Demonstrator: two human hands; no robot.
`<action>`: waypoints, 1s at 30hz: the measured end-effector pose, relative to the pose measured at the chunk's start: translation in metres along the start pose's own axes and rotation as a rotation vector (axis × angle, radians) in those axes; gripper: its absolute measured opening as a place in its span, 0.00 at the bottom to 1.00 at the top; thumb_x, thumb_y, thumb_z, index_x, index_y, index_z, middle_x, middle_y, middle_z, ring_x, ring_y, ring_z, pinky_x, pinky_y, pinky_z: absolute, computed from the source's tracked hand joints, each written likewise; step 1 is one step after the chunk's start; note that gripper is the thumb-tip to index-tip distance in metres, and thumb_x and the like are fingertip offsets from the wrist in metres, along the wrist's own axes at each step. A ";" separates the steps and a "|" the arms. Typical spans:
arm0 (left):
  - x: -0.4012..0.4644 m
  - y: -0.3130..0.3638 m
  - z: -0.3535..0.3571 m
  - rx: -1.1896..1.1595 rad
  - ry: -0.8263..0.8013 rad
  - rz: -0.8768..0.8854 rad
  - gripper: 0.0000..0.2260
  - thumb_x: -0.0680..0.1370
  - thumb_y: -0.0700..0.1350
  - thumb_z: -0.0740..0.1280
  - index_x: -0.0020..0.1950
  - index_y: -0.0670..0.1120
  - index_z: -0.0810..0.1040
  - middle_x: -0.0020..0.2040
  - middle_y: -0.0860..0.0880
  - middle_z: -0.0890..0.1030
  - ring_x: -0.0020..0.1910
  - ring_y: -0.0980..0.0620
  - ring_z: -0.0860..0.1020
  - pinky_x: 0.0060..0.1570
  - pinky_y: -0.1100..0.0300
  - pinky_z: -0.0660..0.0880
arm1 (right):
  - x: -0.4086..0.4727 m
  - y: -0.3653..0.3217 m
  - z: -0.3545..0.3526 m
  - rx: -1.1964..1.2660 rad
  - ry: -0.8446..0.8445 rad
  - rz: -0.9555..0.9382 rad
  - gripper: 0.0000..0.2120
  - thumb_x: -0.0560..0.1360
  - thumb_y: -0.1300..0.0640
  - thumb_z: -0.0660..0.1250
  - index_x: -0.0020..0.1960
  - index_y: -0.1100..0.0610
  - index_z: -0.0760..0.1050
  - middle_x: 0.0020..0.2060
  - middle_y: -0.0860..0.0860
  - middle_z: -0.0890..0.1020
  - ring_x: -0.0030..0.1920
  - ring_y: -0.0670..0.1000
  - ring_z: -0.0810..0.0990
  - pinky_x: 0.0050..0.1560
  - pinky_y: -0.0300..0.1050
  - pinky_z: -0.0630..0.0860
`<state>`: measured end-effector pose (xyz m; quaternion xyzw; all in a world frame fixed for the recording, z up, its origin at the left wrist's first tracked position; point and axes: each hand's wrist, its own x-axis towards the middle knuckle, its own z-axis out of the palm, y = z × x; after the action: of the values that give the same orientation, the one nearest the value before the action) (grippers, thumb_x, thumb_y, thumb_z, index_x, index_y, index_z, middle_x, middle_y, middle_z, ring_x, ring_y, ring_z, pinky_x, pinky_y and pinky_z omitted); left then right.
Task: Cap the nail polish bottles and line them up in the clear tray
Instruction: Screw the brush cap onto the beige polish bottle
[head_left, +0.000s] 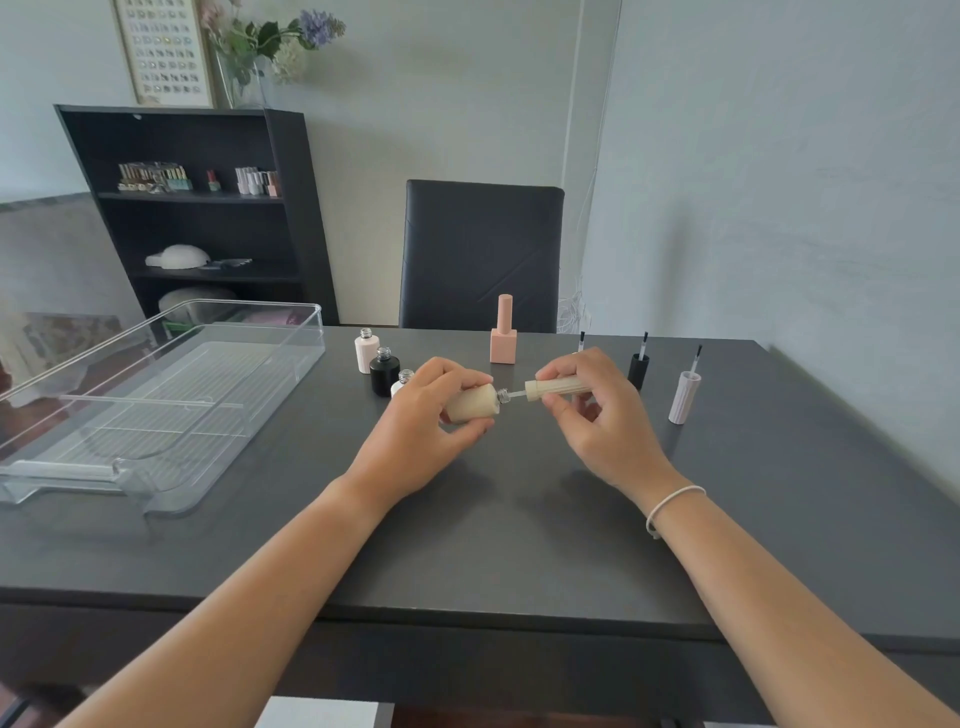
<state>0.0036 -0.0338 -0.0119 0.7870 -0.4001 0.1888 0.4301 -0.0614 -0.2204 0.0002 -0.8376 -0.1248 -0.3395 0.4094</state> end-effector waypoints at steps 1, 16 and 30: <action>0.000 0.000 0.001 -0.001 -0.006 0.002 0.14 0.71 0.41 0.71 0.55 0.50 0.77 0.48 0.57 0.73 0.47 0.61 0.72 0.44 0.72 0.69 | 0.000 0.001 0.000 -0.014 -0.012 -0.006 0.05 0.72 0.61 0.65 0.46 0.53 0.75 0.41 0.44 0.74 0.33 0.51 0.70 0.32 0.34 0.67; -0.001 0.001 0.005 0.004 -0.036 0.030 0.14 0.71 0.42 0.71 0.56 0.51 0.77 0.48 0.54 0.74 0.46 0.57 0.73 0.45 0.69 0.70 | -0.003 0.003 0.003 0.017 -0.190 0.073 0.08 0.73 0.63 0.63 0.47 0.52 0.69 0.30 0.42 0.69 0.29 0.43 0.67 0.32 0.31 0.65; -0.003 0.004 0.004 0.002 -0.071 0.013 0.15 0.71 0.41 0.71 0.57 0.50 0.77 0.49 0.53 0.74 0.48 0.57 0.73 0.47 0.67 0.71 | -0.002 0.000 0.002 0.091 -0.175 0.136 0.04 0.76 0.61 0.62 0.43 0.61 0.69 0.28 0.46 0.68 0.28 0.42 0.65 0.30 0.31 0.64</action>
<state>-0.0014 -0.0369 -0.0138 0.7910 -0.4198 0.1640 0.4137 -0.0621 -0.2187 -0.0022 -0.8511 -0.1182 -0.2302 0.4567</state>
